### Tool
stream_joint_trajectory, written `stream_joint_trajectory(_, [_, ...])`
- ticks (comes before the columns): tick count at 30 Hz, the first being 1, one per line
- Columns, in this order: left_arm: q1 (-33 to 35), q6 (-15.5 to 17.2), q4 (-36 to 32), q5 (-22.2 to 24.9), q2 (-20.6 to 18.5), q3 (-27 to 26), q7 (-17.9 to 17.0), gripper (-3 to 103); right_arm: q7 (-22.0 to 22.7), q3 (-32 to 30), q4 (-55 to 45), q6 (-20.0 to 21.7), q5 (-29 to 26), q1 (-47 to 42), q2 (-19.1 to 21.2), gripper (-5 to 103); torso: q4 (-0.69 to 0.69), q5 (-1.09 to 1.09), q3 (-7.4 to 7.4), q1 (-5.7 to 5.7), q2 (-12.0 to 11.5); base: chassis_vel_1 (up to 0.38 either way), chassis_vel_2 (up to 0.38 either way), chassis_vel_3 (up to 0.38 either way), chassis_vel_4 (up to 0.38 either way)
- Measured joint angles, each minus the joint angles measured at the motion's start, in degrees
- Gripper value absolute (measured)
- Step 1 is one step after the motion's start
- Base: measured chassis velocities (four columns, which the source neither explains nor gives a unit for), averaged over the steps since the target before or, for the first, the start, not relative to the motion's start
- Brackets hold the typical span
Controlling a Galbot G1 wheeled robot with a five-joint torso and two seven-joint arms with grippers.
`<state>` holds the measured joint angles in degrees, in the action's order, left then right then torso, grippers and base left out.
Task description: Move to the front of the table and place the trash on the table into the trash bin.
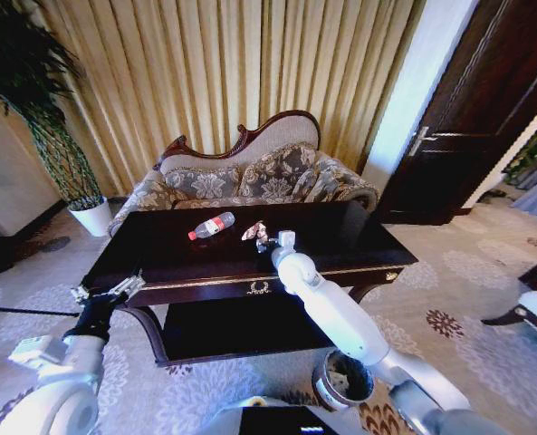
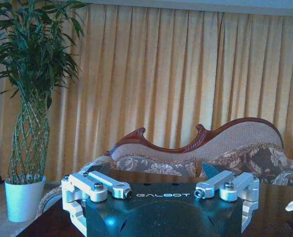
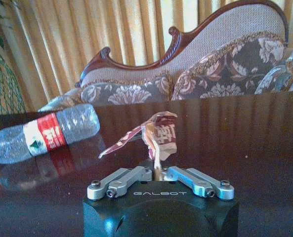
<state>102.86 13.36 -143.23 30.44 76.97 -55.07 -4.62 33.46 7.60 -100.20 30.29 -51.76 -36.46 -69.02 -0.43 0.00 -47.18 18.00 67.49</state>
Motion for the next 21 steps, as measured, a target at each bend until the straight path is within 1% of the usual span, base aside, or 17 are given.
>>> stream_joint_trajectory(1, [-0.01,-0.01,0.0,0.01,-0.01,0.0,0.01,100,-0.04,-0.17,-0.48,-0.53,-0.04,-0.25,0.28,2,0.0,0.0,0.0,0.0,0.0,0.0,0.0,0.0,0.0])
stream_joint_trajectory(3, [-0.02,-0.02,0.0,0.01,-0.01,0.0,0.01,100,-0.11,-0.39,-1.06,-1.23,-0.06,-0.63,0.57,2,0.0,0.0,0.0,0.0,0.0,0.0,0.0,0.0,0.0])
stream_joint_trajectory(6, [0.0,-0.05,0.0,0.2,-0.07,-0.14,0.02,100,-0.24,-1.78,-3.9,-4.03,0.6,-2.74,1.89,0,0.01,0.01,0.0,0.0,0.0,0.0,0.0,0.0,0.0])
stream_joint_trajectory(7, [0.0,-0.05,0.0,0.2,-0.07,-0.14,0.02,100,-0.24,-1.78,-3.9,-4.03,0.6,-2.74,1.89,0,0.01,0.01,0.0,0.0,0.0,0.0,0.0,0.0,0.0])
stream_joint_trajectory(10, [-0.19,-0.07,0.0,1.48,-0.39,-1.4,0.02,100,-2.18,-6.04,-10.21,-6.8,5.18,-7.66,6.2,0,0.0,0.01,0.0,0.0,0.0,0.0,0.0,0.0,0.0])
stream_joint_trajectory(11, [-0.19,-0.07,0.0,1.48,-0.39,-1.4,0.02,100,-2.18,-6.04,-10.21,-6.8,5.18,-7.66,6.2,0,0.0,0.01,0.0,0.0,0.0,0.0,0.0,0.0,0.0])
stream_joint_trajectory(15, [-1.03,0.08,-0.01,3.62,-0.86,-2.83,-0.11,100,-6.0,-13.59,-16.29,-10.77,11.06,-15.1,13.68,0,-0.02,0.0,0.0,0.0,0.0,0.0,0.0,0.0,0.0])
stream_joint_trajectory(16, [-1.03,0.08,-0.01,3.62,-0.86,-2.83,-0.11,100,-6.0,-13.59,-16.29,-10.77,11.06,-15.1,13.68,0,-0.02,0.0,0.0,0.0,0.0,0.0,0.0,0.0,0.0])
stream_joint_trajectory(18, [-1.68,0.7,-0.01,4.81,-1.57,-3.46,-0.65,100,-7.29,-17.98,-18.29,-13.02,12.1,-19.61,17.63,0,-0.02,0.02,0.01,0.0,0.0,0.0,0.0,0.0,0.0])
stream_joint_trajectory(19, [-2.04,1.3,-0.01,5.42,-1.93,-3.97,-0.82,100,-7.81,-20.85,-19.81,-13.58,11.32,-22.71,19.56,0,-0.02,-0.01,0.01,0.0,0.0,0.0,0.0,0.0,0.0])
stream_joint_trajectory(20, [-2.04,1.3,-0.01,5.42,-1.93,-3.97,-0.82,100,-7.81,-20.85,-19.81,-13.58,11.32,-22.71,19.56,0,-0.02,-0.01,0.01,0.0,0.0,0.0,0.0,0.0,0.0])
stream_joint_trajectory(21, [-2.29,1.68,-0.01,5.91,-2.22,-4.36,-0.89,100,-8.08,-22.78,-20.91,-13.76,10.5,-25.14,20.42,0,-0.01,0.0,0.0,0.0,0.0,0.0,0.0,0.0,0.0])
